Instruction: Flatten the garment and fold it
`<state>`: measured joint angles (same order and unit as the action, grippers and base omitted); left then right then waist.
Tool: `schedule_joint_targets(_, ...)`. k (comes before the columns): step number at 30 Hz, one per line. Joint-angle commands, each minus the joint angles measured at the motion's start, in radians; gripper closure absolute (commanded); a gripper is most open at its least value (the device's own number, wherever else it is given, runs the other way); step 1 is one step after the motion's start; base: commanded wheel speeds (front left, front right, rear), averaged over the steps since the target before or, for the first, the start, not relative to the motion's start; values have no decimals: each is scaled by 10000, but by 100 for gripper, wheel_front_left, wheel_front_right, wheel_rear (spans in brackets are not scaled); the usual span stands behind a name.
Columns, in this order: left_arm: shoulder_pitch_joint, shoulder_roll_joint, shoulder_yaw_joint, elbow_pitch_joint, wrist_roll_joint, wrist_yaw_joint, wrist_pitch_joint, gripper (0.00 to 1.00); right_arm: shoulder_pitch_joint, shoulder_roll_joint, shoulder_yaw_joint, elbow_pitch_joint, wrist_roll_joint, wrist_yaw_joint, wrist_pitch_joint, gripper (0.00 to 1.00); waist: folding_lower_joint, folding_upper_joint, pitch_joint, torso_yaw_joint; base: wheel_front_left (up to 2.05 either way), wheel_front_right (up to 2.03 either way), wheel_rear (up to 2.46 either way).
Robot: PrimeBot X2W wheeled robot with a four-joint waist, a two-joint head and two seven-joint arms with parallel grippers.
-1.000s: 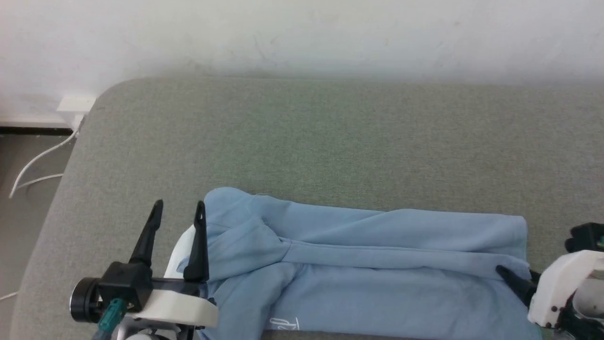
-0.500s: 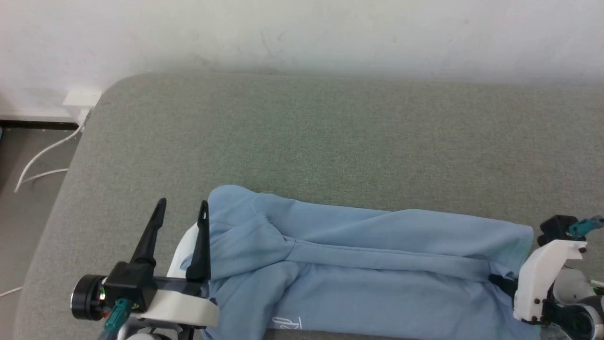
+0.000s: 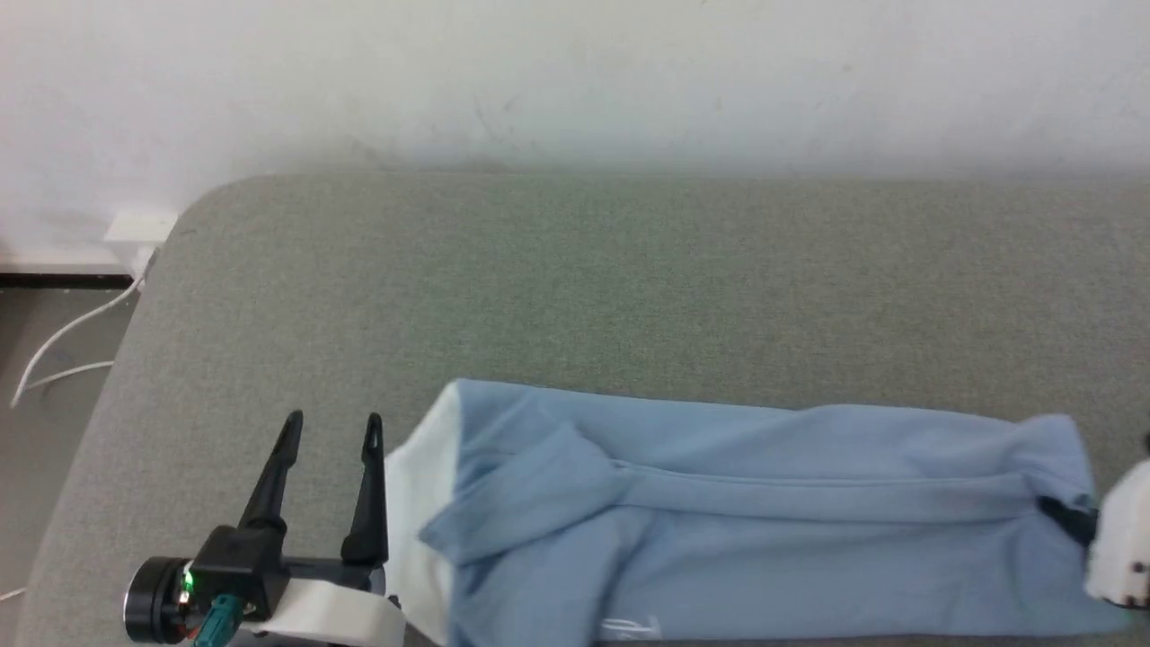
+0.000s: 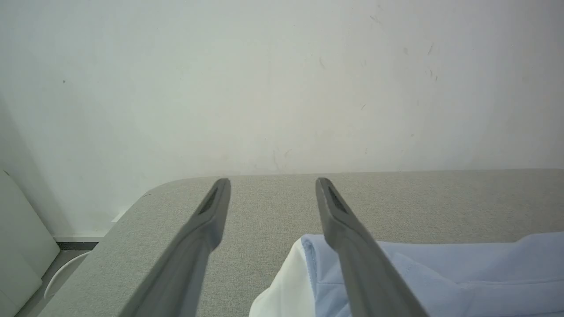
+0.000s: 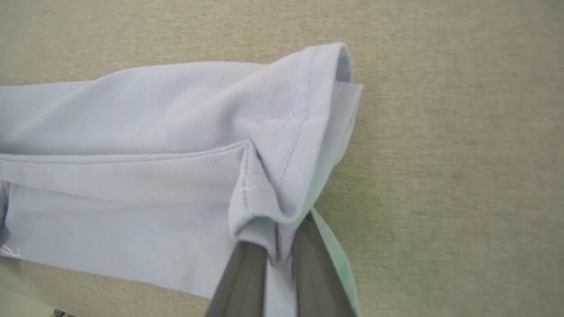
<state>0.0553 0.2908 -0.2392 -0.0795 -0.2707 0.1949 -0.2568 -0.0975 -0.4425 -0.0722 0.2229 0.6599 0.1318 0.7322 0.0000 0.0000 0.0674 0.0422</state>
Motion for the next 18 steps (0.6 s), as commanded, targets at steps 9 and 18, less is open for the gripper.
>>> schedule_joint_targets(9, 99, 24, -2, 18, 143, 92, -49, 0, 473, -202, -2968, -517, -895, -11, 503, 100, 0, 0, 79, -334, 0, 0, 0)
schedule_joint_targets(18, 24, 53, -43, 73, 123, 82, -49, 0, 367, 1570, -1874, -2515, 1053, -11, 2047, 100, 0, 0, 38, -364, 0, 0, 0)
